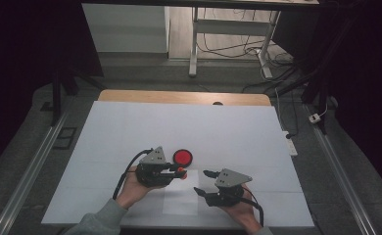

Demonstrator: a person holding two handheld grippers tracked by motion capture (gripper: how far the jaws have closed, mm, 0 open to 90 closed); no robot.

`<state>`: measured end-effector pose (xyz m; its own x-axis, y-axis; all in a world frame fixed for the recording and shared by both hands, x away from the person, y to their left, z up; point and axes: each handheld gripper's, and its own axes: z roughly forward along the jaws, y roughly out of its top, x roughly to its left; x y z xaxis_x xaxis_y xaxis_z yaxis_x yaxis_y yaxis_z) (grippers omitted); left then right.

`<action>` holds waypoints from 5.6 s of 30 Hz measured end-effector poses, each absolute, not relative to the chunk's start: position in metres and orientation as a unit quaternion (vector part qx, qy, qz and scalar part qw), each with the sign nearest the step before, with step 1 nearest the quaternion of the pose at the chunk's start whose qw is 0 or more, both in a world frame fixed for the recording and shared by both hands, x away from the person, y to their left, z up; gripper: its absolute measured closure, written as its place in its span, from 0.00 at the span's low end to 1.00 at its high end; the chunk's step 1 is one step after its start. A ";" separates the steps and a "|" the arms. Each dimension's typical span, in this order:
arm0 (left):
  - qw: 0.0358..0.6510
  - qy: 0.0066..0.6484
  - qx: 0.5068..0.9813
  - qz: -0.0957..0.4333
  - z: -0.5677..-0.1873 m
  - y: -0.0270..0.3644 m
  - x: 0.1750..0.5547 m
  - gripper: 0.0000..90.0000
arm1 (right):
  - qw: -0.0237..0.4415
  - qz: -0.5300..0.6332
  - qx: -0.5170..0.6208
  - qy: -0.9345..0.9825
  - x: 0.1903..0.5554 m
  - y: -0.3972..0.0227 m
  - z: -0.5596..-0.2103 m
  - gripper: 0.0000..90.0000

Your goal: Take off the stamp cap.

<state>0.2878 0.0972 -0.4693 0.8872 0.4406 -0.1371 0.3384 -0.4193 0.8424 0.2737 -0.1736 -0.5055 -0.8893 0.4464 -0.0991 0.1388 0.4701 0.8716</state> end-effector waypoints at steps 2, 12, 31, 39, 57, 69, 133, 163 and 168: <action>0.486 0.230 0.842 0.053 -0.470 0.096 0.287 0.80 | 0.154 0.489 0.174 0.841 0.274 -0.172 -0.506 0.39; 0.483 0.230 0.844 0.050 -0.471 0.094 0.287 0.80 | 0.149 0.489 0.172 0.842 0.275 -0.159 -0.506 0.39; 0.485 0.230 0.842 0.047 -0.471 0.094 0.286 0.80 | 0.138 0.492 0.164 0.844 0.278 -0.138 -0.505 0.39; 0.487 0.231 0.841 0.048 -0.471 0.094 0.287 0.80 | 0.136 0.491 0.161 0.845 0.278 -0.130 -0.506 0.43; 0.484 0.232 0.842 0.049 -0.473 0.093 0.287 0.80 | 0.147 0.492 0.167 0.842 0.280 -0.125 -0.505 0.64; 0.483 0.230 0.844 0.047 -0.474 0.092 0.287 0.80 | 0.148 0.491 0.168 0.842 0.280 -0.126 -0.504 0.70; 0.483 0.229 0.844 0.047 -0.472 0.089 0.284 0.81 | 0.157 0.488 0.152 0.845 0.277 -0.129 -0.504 0.72; 0.503 0.247 0.825 0.077 -0.462 0.111 0.284 0.81 | 0.158 0.492 0.154 0.842 0.278 -0.137 -0.500 0.72; 0.500 0.242 0.829 0.069 -0.465 0.105 0.284 0.81 | 0.163 0.480 0.168 0.846 0.281 -0.142 -0.504 0.72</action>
